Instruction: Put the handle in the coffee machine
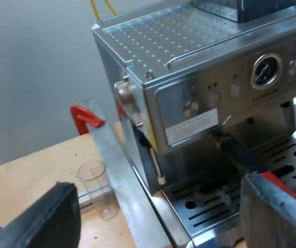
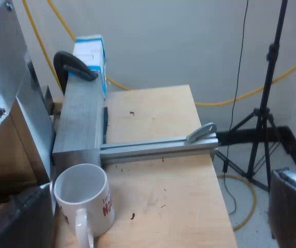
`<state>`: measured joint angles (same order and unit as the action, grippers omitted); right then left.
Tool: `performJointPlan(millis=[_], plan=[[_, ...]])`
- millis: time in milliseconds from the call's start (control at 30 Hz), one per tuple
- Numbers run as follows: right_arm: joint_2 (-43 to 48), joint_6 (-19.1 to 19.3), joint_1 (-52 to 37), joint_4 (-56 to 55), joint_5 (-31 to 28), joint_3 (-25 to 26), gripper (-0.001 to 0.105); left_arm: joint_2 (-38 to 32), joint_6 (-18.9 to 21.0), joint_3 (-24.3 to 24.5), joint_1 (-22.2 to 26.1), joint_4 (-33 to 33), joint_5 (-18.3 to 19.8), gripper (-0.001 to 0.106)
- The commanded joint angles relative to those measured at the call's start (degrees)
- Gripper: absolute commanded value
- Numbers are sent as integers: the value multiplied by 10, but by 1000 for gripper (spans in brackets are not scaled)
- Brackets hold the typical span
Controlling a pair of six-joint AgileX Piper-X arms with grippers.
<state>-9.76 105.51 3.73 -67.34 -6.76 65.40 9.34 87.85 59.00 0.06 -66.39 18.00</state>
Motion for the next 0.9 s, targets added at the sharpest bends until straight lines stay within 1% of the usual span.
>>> performJointPlan(millis=[33, 67, 100, 200, 267, 300, 400, 500, 533, 667, 733, 800, 900], plan=[[26, 14, -2, -18, 4, 6, 85, -25, -5, -20, 0, 2, -11, 67], [37, 14, -2, -24, 4, 5, 85, -45, -5, -38, 0, -3, -11, 67], [49, 14, -2, -27, 4, 2, 85, -55, -5, -45, 0, -8, -11, 67], [78, 14, -2, -34, 4, -11, 85, -81, -10, -61, 0, -26, -11, 67], [96, 14, -2, -39, 4, -19, 85, -94, -18, -67, 0, -34, -18, 67], [107, 14, -2, -41, 4, -24, 85, -104, -25, -71, 0, -36, -20, 67], [133, 14, -2, -41, 4, -40, 85, -122, -29, -82, 0, -36, -20, 67], [129, 14, -2, -66, 6, -43, 85, -147, -31, -99, 0, -40, -21, 67], [129, 14, -2, -69, 19, -50, 85, -152, -33, -101, 1, -41, -21, 67], [129, 14, -2, -70, 32, -67, 85, -183, -33, -131, 20, -48, -33, 67], [129, 14, -2, -69, 32, -71, 85, -181, -28, -135, 32, -61, -33, 67], [129, 14, -2, -65, 32, -77, 85, -181, -26, -141, 44, -61, -33, 67], [129, 14, -2, -61, 32, -86, 85, -181, -22, -149, 46, -50, -31, 67]])
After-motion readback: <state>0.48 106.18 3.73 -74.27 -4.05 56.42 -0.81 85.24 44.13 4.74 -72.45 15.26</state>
